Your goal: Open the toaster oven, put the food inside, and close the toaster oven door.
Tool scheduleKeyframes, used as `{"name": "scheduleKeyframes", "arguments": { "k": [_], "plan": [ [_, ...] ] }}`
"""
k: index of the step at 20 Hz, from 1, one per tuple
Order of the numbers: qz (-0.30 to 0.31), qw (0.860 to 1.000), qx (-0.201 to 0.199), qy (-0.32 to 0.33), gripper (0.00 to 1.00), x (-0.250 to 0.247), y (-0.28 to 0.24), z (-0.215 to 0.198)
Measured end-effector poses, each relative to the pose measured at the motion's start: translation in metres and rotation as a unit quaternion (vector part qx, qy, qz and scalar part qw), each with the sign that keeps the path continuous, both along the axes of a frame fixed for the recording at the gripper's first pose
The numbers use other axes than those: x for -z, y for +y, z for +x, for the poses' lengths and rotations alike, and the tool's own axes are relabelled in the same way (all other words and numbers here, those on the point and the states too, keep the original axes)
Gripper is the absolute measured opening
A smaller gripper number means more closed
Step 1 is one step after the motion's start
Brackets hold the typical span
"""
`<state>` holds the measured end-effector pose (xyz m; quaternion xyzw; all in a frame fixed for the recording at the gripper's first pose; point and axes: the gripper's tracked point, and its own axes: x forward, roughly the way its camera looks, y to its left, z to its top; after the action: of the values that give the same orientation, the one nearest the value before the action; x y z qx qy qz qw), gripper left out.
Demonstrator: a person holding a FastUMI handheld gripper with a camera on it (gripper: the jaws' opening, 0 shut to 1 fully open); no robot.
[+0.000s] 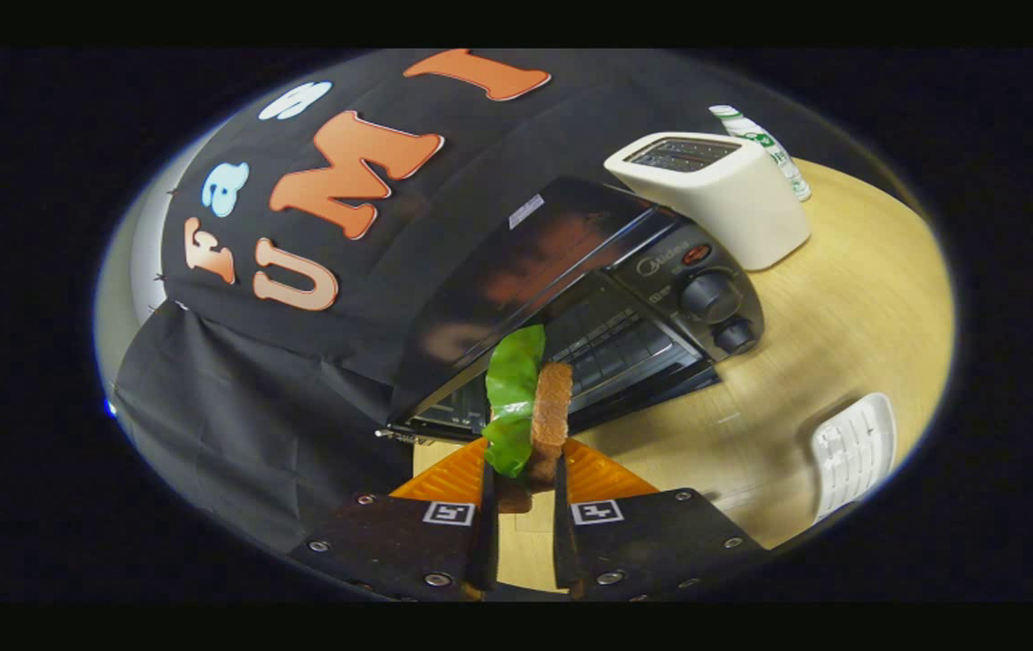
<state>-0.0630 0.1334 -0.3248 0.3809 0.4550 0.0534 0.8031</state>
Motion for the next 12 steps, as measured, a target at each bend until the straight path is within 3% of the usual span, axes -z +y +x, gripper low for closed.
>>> {"name": "scheduleKeyframes", "arguments": {
  "k": [12],
  "plan": [
    [0.029, 0.993, 0.108, -0.048, 0.24, 0.040, 0.023, 0.056]
  ]
}}
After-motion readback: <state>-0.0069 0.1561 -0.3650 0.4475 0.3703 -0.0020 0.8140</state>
